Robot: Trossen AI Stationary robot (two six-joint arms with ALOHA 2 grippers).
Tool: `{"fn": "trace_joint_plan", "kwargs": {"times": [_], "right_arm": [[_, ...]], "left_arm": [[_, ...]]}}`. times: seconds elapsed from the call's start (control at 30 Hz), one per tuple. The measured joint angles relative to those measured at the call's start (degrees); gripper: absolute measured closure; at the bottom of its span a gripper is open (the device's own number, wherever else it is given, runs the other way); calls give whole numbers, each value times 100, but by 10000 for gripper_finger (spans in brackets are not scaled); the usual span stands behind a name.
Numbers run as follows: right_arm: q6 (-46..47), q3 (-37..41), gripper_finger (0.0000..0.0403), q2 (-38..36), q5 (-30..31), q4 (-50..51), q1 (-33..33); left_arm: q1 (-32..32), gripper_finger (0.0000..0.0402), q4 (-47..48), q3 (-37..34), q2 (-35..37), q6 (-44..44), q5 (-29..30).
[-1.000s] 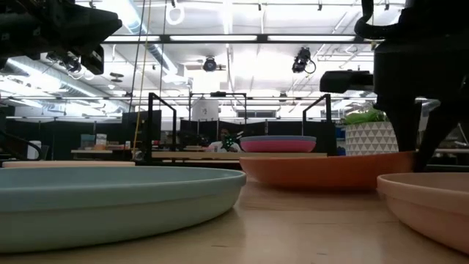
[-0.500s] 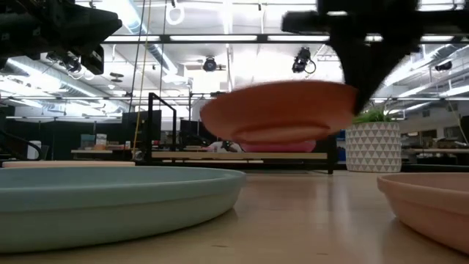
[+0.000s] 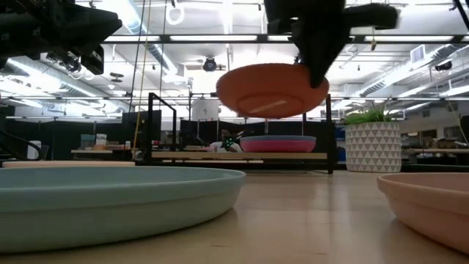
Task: Place and stack plates onto a shelf
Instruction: Stack the dark orange plate on top of the blue plate on the shelf
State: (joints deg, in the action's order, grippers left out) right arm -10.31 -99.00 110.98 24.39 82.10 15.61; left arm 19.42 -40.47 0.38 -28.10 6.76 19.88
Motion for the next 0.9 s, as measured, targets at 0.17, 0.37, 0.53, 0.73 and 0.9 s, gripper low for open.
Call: {"fn": "trace_joint_plan", "kwargs": {"times": [0.17, 0.37, 0.53, 0.73, 0.9], "right_arm": [[-244, 242, 386, -566, -13, -302, -750], [-1147, 504, 386, -743, -357, -1066, -1622], [-1504, 505, 386, -635, -240, -1222, -2298], [-1528, 507, 386, -506, -315, -1170, -2900], [-1500, 691, 378, -511, -504, -1493, -3120]], "left_arm": [[-2, 347, -2, 0, 0, -2, 0], [-2, 347, -2, -2, 0, -4, -2], [0, 347, -2, -2, 0, -4, -1], [0, 347, 0, -1, 0, -6, 0], [-1, 347, 0, -1, 0, -5, -1]]}}
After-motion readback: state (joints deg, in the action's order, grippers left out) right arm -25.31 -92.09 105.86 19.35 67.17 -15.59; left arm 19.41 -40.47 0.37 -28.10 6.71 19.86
